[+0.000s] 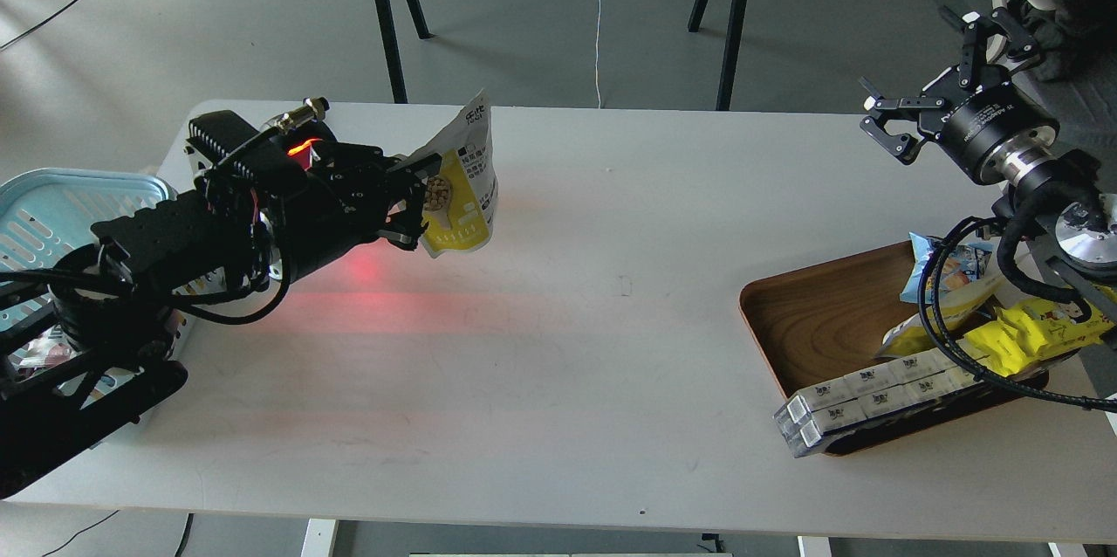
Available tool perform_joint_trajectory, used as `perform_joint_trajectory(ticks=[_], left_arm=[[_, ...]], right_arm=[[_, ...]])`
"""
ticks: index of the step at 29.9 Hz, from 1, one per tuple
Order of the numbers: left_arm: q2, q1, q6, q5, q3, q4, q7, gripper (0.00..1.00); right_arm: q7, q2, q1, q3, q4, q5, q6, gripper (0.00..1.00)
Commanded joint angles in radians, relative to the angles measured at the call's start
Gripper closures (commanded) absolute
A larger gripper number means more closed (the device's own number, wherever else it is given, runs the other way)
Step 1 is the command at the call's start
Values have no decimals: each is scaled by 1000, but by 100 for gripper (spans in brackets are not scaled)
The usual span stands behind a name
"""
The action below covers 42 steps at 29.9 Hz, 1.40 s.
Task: Scan snack and place in basket
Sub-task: 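Lift the packet and hold it in front of the scanner, then swing the packet over the blue basket with the left gripper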
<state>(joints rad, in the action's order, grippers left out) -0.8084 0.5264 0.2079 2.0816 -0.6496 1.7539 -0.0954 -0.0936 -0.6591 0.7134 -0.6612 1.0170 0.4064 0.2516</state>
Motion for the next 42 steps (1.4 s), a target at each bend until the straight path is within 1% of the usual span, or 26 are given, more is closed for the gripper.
perform_joint_trajectory(ticks=[1, 10, 13, 16, 19, 22, 24, 28, 31, 34, 37, 39, 42], left_arm=[[-14, -13, -16, 0, 2, 1, 0, 99], [-67, -5, -28, -1, -34, 7, 20, 99], [-86, -2, -24, -3, -82, 7, 37, 99], [-100, 4, -12, -21, -154, 7, 37, 99], [-129, 4, 30, -76, -240, 7, 37, 99], [-176, 4, 80, -150, -336, 3, 37, 99], [-218, 3, 97, -214, -389, -10, 37, 99], [-349, 3, 84, -339, -409, -63, 43, 99], [-423, -2, 73, -406, -409, -112, 75, 99], [-489, -8, 35, -445, -404, -171, 106, 99], [-525, -13, 30, -449, -397, -215, 141, 99], [-558, -20, 31, -456, -391, -241, 169, 99], [-623, -25, 35, -463, -354, -277, 227, 99]], right_arm=[[0, 0, 0, 0, 0, 0, 0, 2], [0, 0, 0, -3, 0, 0, 0, 2], [0, 0, 1, -3, 0, 0, 0, 2], [0, 0, 1, -3, 0, 0, 0, 2], [0, 0, 1, -3, 0, 0, 0, 2], [0, 0, 1, -5, 0, 0, 0, 2], [0, 0, 3, -5, 0, 0, 2, 2], [0, -2, 11, -5, 0, 0, 3, 2], [0, 0, 14, -5, 2, 0, 3, 2], [0, 0, 17, -5, 2, 0, 5, 2], [2, 0, 20, -6, 2, 0, 6, 2], [2, 0, 21, -6, 2, 0, 6, 2], [2, 0, 23, -6, 2, 0, 6, 2]])
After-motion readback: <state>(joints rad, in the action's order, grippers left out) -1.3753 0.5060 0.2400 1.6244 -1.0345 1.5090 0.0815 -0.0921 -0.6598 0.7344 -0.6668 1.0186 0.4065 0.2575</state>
